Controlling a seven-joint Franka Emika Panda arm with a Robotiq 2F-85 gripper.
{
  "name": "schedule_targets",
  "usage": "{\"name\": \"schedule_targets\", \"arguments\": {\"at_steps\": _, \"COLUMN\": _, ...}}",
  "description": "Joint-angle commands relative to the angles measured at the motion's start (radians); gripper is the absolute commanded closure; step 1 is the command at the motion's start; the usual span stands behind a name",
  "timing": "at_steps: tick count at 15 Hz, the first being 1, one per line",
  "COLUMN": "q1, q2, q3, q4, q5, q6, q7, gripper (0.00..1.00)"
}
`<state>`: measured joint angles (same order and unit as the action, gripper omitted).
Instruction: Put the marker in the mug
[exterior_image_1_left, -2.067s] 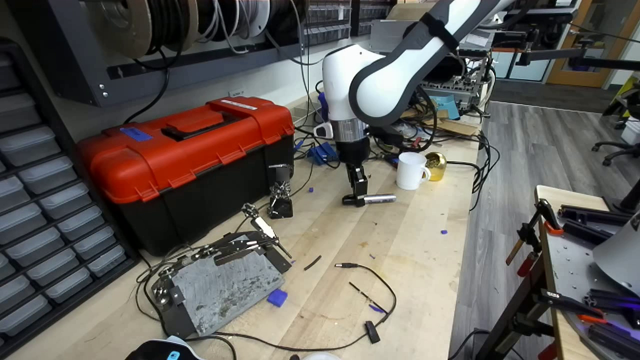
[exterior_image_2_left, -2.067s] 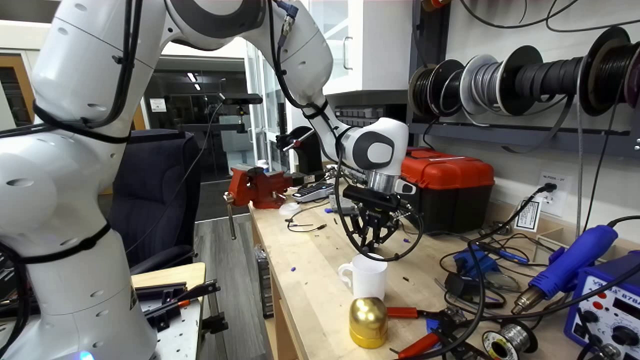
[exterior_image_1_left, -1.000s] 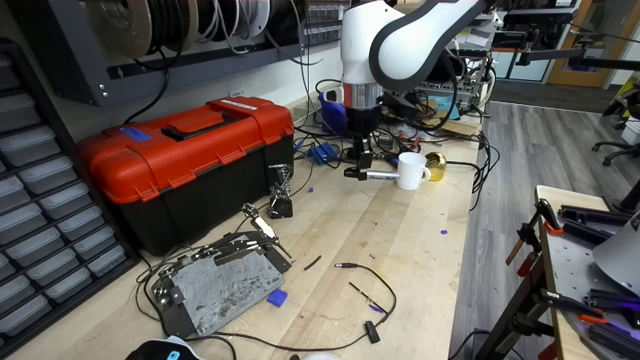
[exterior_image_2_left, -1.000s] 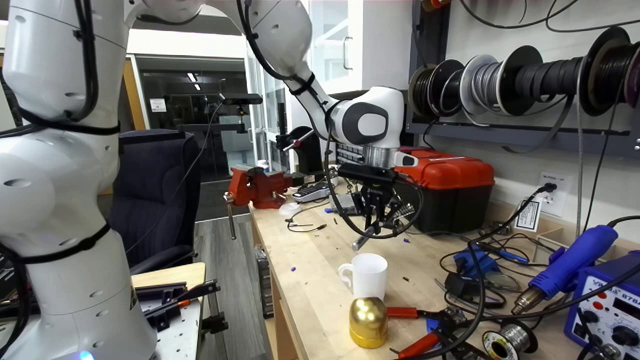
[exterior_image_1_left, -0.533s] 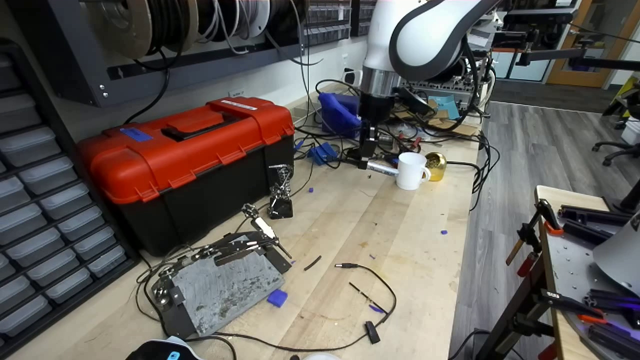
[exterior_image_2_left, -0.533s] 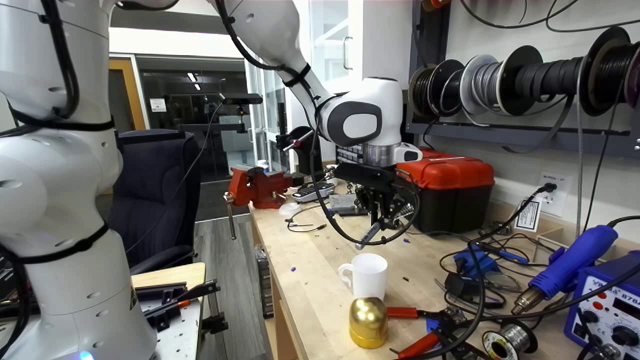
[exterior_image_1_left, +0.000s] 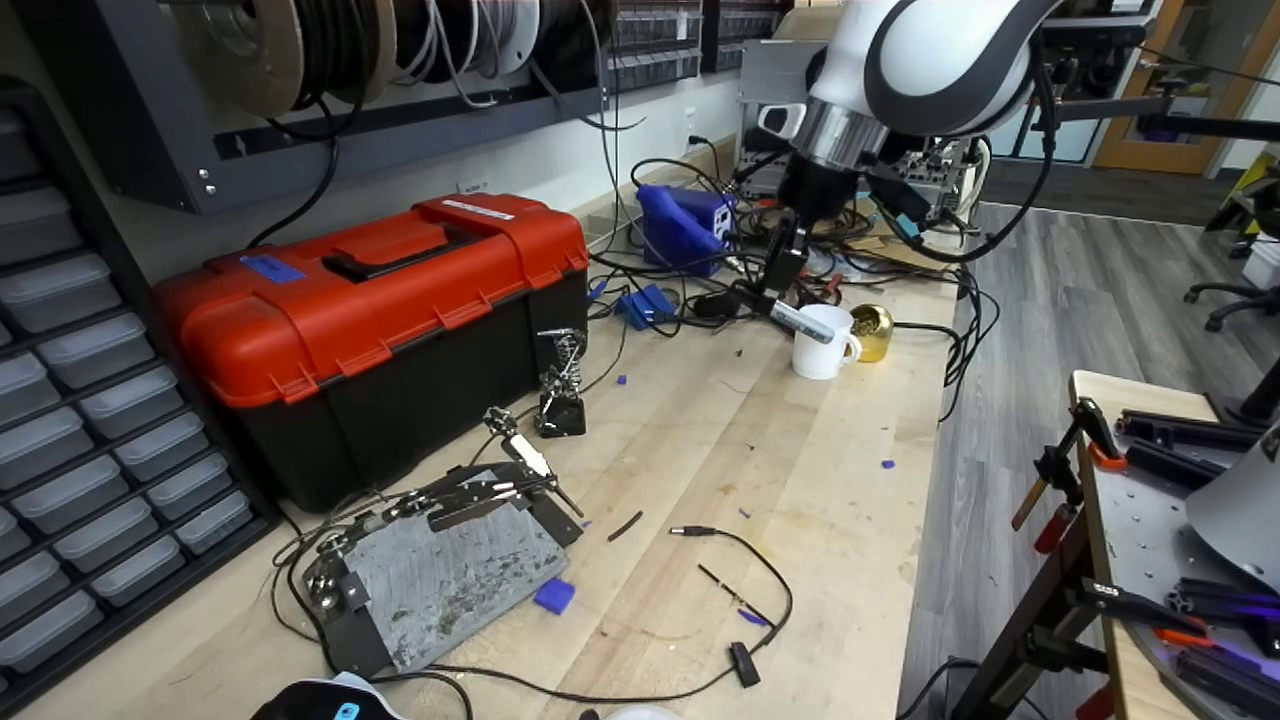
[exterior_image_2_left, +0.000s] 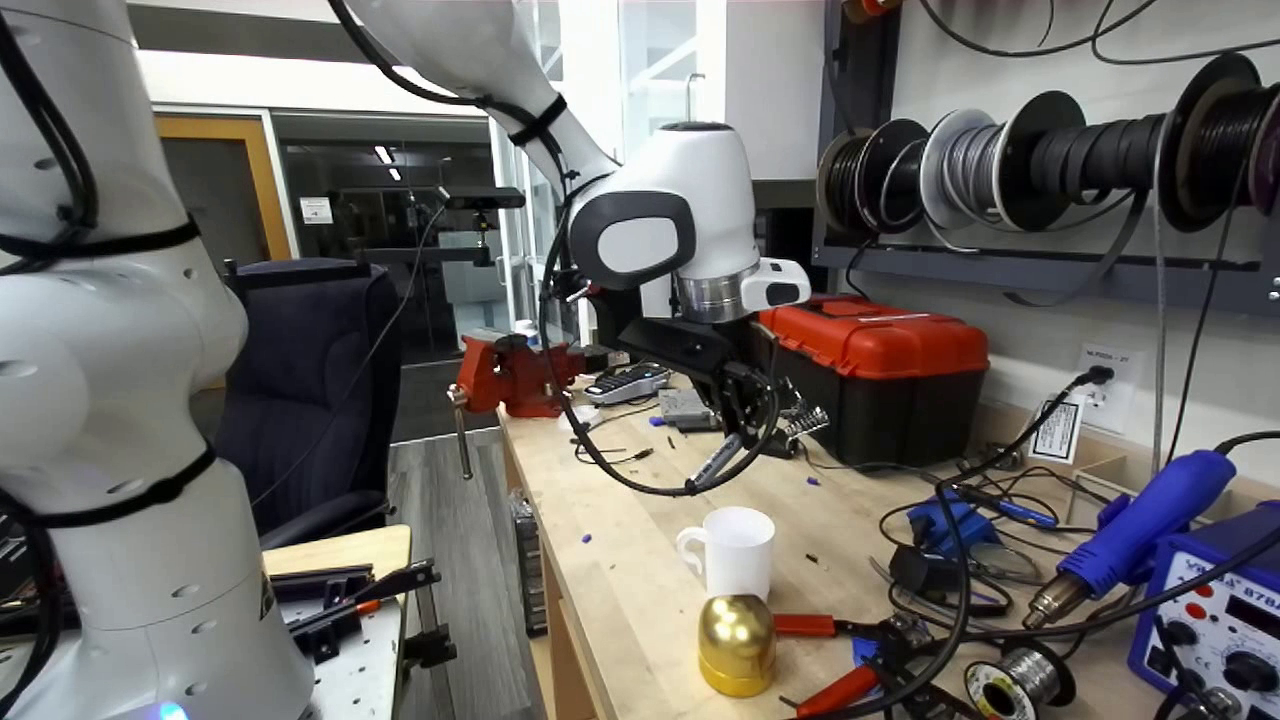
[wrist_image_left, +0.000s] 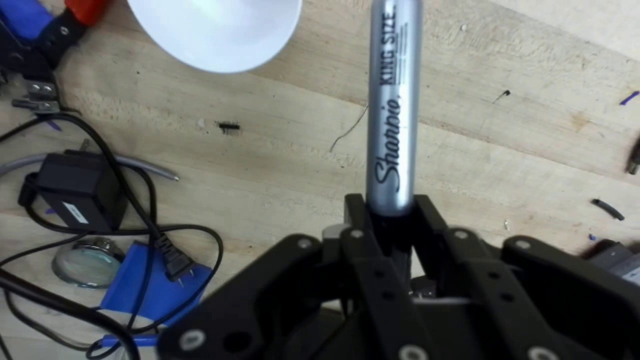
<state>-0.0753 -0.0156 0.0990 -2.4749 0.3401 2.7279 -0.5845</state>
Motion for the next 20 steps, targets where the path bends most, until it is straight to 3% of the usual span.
{"name": "schedule_targets", "arguments": {"at_steps": 1, "q1": 0.048, "q2": -0.136, "q3": -0.056, "q4": -0.122, "q5": 0.094, "q6": 0.07, "q7": -0.076, "gripper": 0.96}}
{"name": "schedule_targets", "arguments": {"at_steps": 3, "q1": 0.074, "q2": -0.162, "q3": -0.09, "q4": -0.141, "q5": 0.118, "q6": 0.098, "q7": -0.096, "gripper": 0.96}}
{"name": "schedule_targets", "arguments": {"at_steps": 4, "q1": 0.041, "q2": -0.169, "q3": -0.062, "q4": -0.145, "q5": 0.135, "q6": 0.112, "q7": -0.112, "gripper": 0.96}}
{"name": "schedule_targets", "arguments": {"at_steps": 6, "q1": 0.039, "q2": -0.164, "q3": -0.071, "q4": -0.139, "q5": 0.129, "q6": 0.142, "q7": -0.117, "gripper": 0.96}}
{"name": "schedule_targets", "arguments": {"at_steps": 11, "q1": 0.011, "q2": -0.106, "q3": -0.071, "q4": -0.104, "q5": 0.072, "q6": 0.201, "q7": -0.079, "gripper": 0.96}}
{"name": "schedule_targets", "arguments": {"at_steps": 20, "q1": 0.013, "q2": 0.006, "q3": -0.081, "q4": -0.113, "q5": 0.121, "q6": 0.395, "q7": -0.094, "gripper": 0.96}}
